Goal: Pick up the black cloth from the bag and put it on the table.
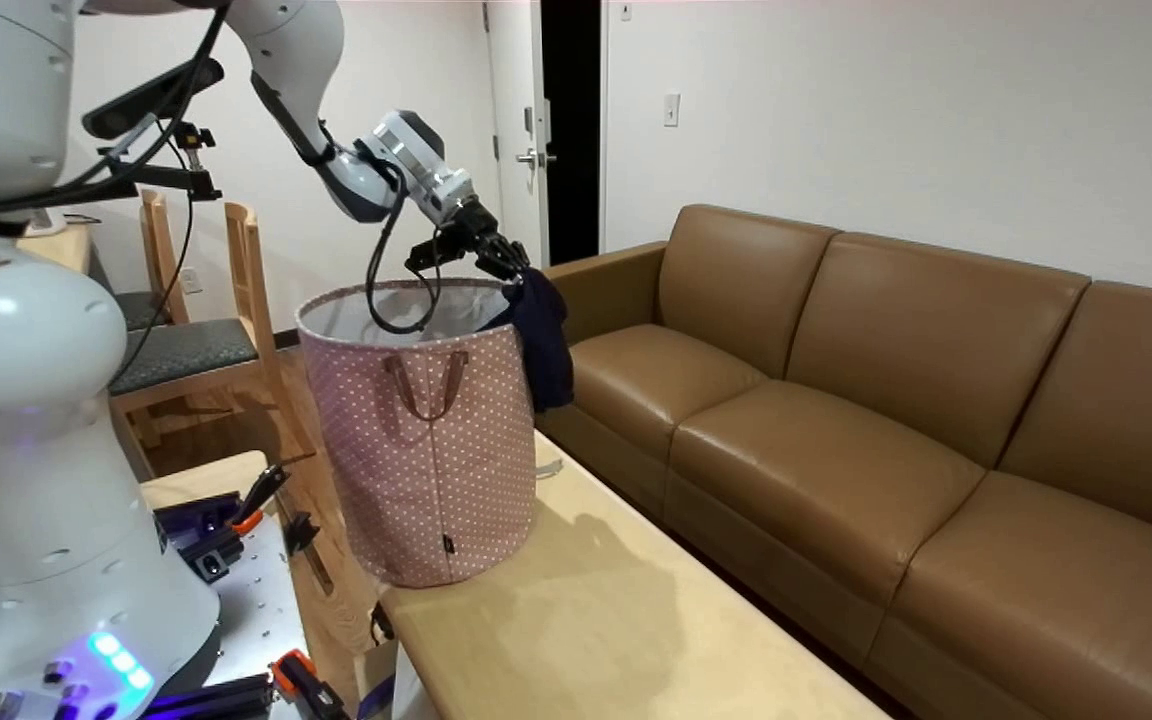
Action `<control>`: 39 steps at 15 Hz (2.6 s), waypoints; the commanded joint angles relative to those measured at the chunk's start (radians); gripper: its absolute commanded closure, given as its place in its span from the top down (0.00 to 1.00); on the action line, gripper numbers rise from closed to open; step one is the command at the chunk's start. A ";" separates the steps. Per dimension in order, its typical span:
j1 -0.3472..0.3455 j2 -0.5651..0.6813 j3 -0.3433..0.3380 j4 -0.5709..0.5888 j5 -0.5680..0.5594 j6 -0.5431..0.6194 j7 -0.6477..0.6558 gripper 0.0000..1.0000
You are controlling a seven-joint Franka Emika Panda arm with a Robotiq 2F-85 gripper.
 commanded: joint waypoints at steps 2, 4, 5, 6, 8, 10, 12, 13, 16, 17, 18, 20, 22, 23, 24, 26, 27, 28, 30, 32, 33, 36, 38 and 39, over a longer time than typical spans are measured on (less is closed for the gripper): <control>-0.041 -0.140 0.080 -0.067 -0.068 -0.161 0.121 0.07; -0.069 -0.197 0.106 -0.108 -0.046 -0.218 0.174 0.07; -0.090 -0.230 0.116 -0.139 -0.022 -0.242 0.204 0.08; -0.115 -0.258 0.128 -0.169 -0.002 -0.254 0.227 0.07; -0.174 -0.332 0.149 -0.254 0.056 -0.246 0.271 0.07; -0.237 -0.428 0.167 -0.355 0.122 -0.201 0.300 0.07; -0.283 -0.544 0.174 -0.460 0.181 -0.161 0.335 0.07; -0.302 -0.593 0.175 -0.500 0.207 -0.149 0.346 0.07; -0.351 -0.760 0.168 -0.615 0.282 -0.123 0.346 0.07; -0.366 -0.819 0.162 -0.652 0.303 -0.117 0.327 0.07; -0.381 -0.858 0.152 -0.675 0.318 -0.102 0.300 0.07; -0.408 -0.915 0.116 -0.736 0.271 0.063 0.211 0.07; -0.433 -0.897 0.119 -0.746 0.240 0.188 0.160 0.07; -0.454 -0.888 0.157 -0.719 0.282 0.104 0.199 0.07; -0.465 -0.895 0.154 -0.733 0.276 0.149 0.180 0.07; -0.469 -0.893 0.155 -0.740 0.275 0.173 0.169 0.07; -0.468 -0.893 0.155 -0.740 0.275 0.174 0.168 0.06; -0.473 -0.892 0.148 -0.733 0.287 0.177 0.154 0.06; -0.495 -0.901 0.090 -0.728 0.424 0.198 0.118 0.06; -0.544 -0.900 0.050 -0.750 0.497 0.230 0.092 0.06; -0.573 -0.886 0.021 -0.764 0.531 0.265 0.062 0.06; -0.652 -0.828 -0.052 -0.790 0.649 0.380 -0.023 0.06; -0.686 -0.850 0.002 -0.792 0.646 0.367 -0.018 0.07; -0.700 -0.839 -0.012 -0.801 0.673 0.406 -0.043 0.07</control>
